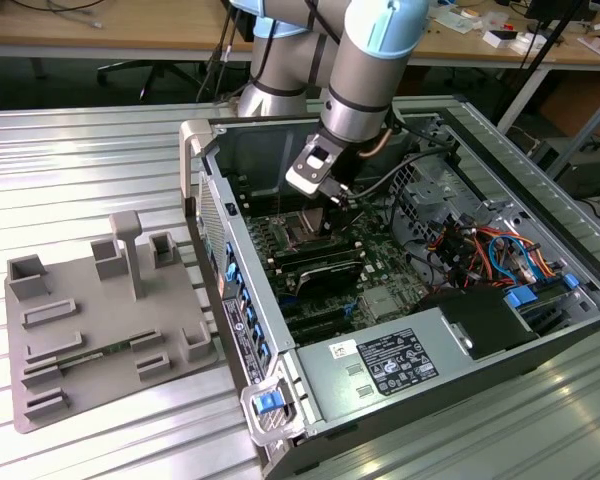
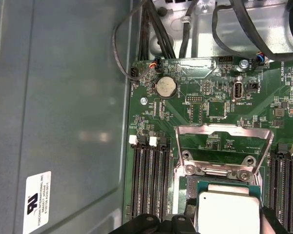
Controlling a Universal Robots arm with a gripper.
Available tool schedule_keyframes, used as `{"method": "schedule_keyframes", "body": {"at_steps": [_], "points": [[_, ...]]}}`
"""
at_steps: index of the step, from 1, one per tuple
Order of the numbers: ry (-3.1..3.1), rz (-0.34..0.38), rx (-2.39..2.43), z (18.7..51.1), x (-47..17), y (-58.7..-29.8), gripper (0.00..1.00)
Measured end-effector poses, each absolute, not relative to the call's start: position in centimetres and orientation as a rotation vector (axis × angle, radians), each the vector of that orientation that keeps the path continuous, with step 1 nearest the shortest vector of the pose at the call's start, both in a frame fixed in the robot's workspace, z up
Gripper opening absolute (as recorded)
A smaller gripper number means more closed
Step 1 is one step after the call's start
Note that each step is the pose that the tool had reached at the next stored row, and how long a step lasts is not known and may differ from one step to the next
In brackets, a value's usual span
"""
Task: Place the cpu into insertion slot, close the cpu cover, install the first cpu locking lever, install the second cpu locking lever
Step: 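Place the cpu into insertion slot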
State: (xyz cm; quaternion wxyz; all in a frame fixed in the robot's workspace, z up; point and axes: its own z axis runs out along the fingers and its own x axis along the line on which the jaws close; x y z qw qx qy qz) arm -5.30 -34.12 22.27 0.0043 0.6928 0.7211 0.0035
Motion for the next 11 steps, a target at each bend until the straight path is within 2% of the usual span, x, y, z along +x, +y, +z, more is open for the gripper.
{"method": "schedule_keyframes", "body": {"at_steps": [11], "points": [[2.259,0.011,2.171,22.00,-5.35,-34.12,0.55]]}}
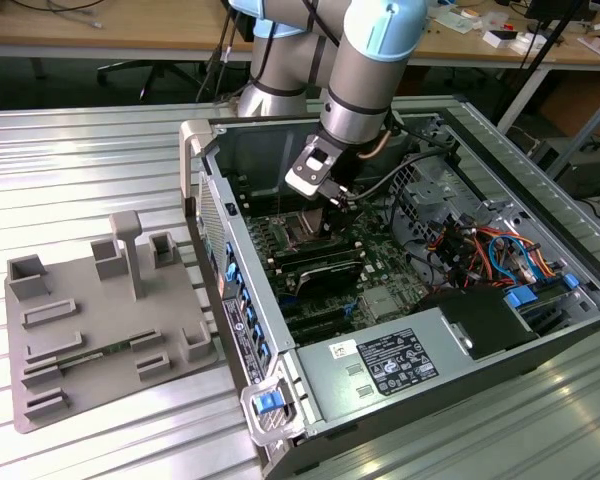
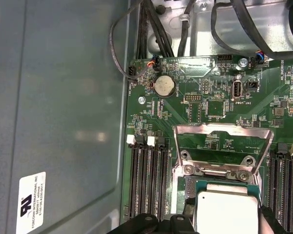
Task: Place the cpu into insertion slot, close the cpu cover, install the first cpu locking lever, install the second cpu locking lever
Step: 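Place the cpu into insertion slot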
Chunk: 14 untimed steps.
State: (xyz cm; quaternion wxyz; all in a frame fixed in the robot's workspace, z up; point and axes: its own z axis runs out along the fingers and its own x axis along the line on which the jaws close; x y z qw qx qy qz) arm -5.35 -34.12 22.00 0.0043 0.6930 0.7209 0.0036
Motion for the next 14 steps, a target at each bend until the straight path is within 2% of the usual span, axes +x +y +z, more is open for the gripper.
{"method": "schedule_keyframes", "body": {"at_steps": [14], "points": [[2.259,0.011,2.171,21.45,-5.77,-33.96,0.55]]}}
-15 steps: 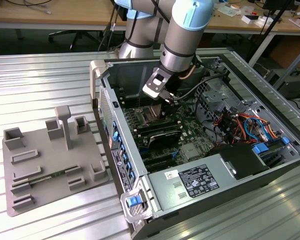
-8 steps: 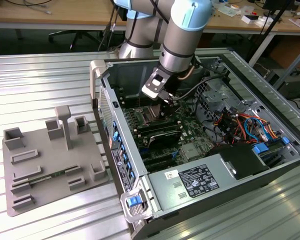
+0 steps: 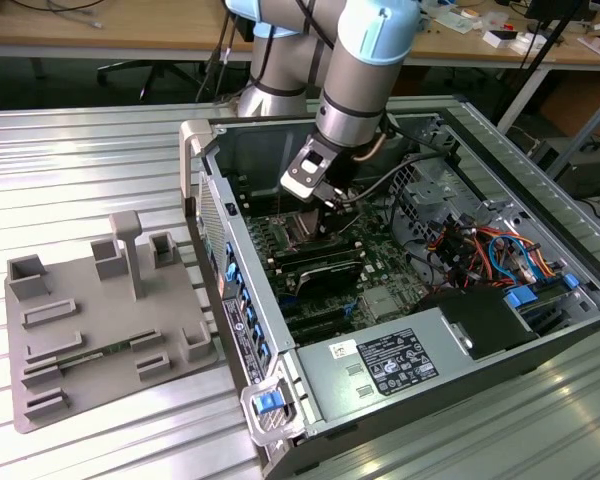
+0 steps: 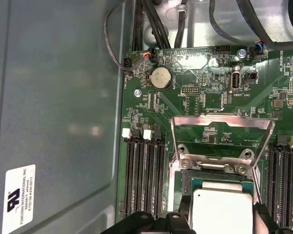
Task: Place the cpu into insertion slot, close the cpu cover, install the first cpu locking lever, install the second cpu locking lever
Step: 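Place the cpu into insertion slot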
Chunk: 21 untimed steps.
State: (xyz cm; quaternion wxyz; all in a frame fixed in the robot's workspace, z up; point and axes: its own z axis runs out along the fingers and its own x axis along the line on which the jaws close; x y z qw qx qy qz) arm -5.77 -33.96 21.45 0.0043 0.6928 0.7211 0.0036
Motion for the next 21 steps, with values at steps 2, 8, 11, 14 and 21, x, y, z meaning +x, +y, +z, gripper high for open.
{"method": "schedule_keyframes", "body": {"at_steps": [2,8,11,14,21], "points": [[2.259,0.011,2.171,21.29,-5.79,-33.95,0.55],[2.259,0.011,2.171,21.04,-5.79,-33.81,0.55],[2.258,0.011,2.171,20.94,-5.79,-33.81,0.55],[2.259,0.011,2.171,20.90,-5.79,-33.81,0.55],[2.259,0.011,2.171,20.79,-5.79,-33.80,0.55]]}}
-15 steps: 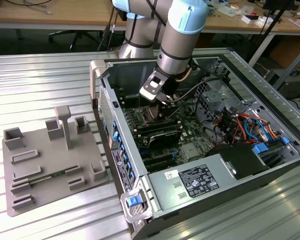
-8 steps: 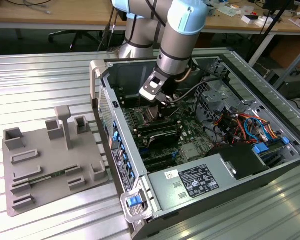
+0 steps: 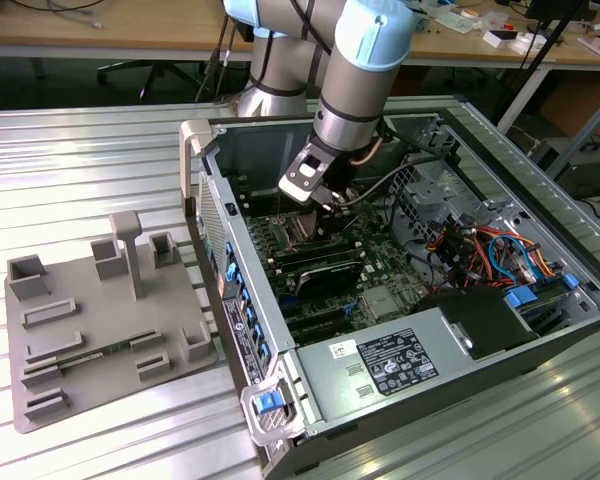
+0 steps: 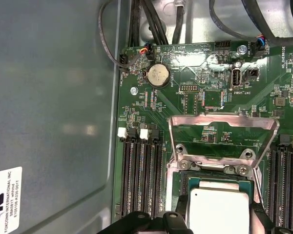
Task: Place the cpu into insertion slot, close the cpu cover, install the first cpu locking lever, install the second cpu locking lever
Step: 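Place the cpu into insertion slot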
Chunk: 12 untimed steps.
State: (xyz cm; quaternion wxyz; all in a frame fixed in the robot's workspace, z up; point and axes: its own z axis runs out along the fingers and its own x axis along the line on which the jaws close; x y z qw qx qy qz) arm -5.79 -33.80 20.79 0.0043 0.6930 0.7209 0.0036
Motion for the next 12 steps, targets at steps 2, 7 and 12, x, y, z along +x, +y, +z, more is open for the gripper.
{"method": "schedule_keyframes", "body": {"at_steps": [2,7,12], "points": [[2.258,0.011,2.171,20.75,-5.79,-33.80,0.55],[2.258,0.011,2.171,20.62,-5.79,-33.78,0.55],[2.258,0.011,2.172,20.55,-5.79,-33.38,0.55]]}}
